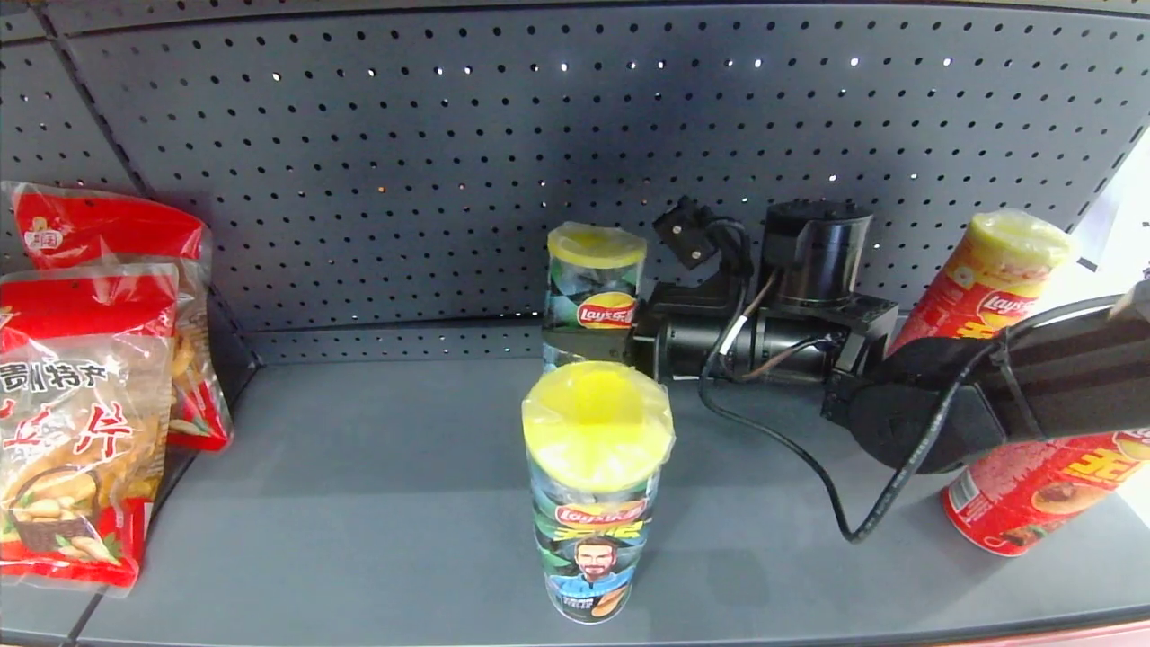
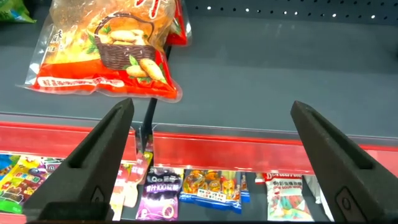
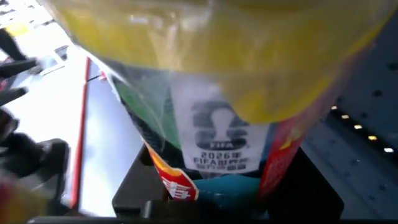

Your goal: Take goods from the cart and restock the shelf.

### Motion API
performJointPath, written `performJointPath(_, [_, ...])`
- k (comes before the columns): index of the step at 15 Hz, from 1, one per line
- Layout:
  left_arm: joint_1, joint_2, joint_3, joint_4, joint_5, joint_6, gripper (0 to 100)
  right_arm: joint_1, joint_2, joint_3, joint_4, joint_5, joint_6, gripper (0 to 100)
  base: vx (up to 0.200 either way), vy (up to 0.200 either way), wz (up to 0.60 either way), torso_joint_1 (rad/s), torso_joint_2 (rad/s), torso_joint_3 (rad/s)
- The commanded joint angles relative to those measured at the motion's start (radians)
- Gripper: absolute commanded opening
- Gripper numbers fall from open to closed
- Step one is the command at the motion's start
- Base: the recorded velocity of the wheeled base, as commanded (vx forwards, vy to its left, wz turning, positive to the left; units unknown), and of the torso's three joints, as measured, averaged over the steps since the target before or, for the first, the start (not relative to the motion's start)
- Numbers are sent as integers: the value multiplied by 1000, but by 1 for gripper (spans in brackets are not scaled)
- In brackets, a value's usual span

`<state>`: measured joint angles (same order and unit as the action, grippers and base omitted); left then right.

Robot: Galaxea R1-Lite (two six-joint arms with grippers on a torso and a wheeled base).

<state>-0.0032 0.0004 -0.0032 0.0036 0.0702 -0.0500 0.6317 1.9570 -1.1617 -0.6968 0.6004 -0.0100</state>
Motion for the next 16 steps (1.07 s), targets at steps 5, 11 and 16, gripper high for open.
performJointPath(5, [0, 0, 0, -1, 0, -1, 100, 6, 52, -56, 0, -51, 22, 0, 0, 0, 0, 0, 0, 0])
performJointPath(11, [0, 0, 0, -1, 0, -1, 100, 17, 48, -36, -1, -79, 25, 0, 0, 0, 0, 0, 0, 0])
performJointPath(16, [0, 0, 0, -1, 0, -1, 100, 19, 31, -12, -3, -108, 35, 0, 0, 0, 0, 0, 0, 0])
